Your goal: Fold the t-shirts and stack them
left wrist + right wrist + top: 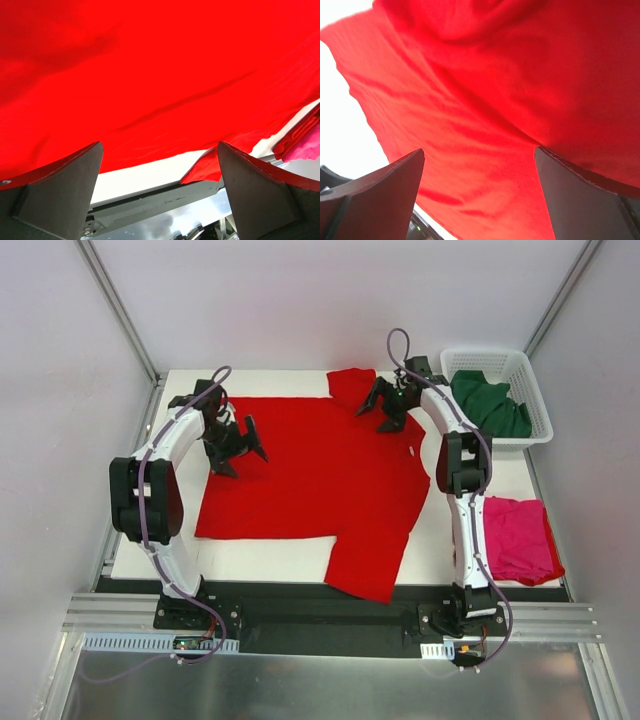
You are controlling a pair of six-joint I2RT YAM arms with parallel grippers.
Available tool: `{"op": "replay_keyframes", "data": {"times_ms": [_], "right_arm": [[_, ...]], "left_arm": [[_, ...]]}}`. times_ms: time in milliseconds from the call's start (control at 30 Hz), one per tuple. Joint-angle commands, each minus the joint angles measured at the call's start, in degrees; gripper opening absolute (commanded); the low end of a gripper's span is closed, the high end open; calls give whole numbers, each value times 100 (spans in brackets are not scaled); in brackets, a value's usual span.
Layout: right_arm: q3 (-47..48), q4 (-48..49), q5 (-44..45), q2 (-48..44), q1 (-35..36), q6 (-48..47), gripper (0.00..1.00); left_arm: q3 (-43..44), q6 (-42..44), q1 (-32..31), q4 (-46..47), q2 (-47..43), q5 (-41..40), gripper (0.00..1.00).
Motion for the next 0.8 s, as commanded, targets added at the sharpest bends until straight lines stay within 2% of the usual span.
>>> {"op": "replay_keyframes", "data": {"times_ms": [0,300,400,433,467,533,600,700,767], "right_arm": [[379,487,-53,256,-283,400,96],[380,1146,-438,398,-380,777,96],[64,1742,-834,56,-345,1164,96],[-277,2266,-949,-206,-336,1313,96],[-445,2698,-1385,-296,-345,1975,96],[-492,3943,-1835,-349,-310,2682,96],[-316,4335,-2188,-384,-249,3264,96],[-735,4337,-2154,-1041,-152,3205,96],[-1523,4293,-1979,-1524,-117,3029,96]], "left_arm": [[-74,-65,19,-83,-287,31,99],[-153,-73,-16,-83,-269,93,99],[-74,-91,-25,-74,-199,31,99],[-22,-91,-25,-83,-164,-4,99],[40,-91,-25,-83,-103,-39,99],[312,-91,-25,-83,-15,-127,99],[706,-74,-16,-83,213,-162,99],[1338,-91,27,-100,617,-224,99],[1709,-126,54,-100,978,-241,99]]}}
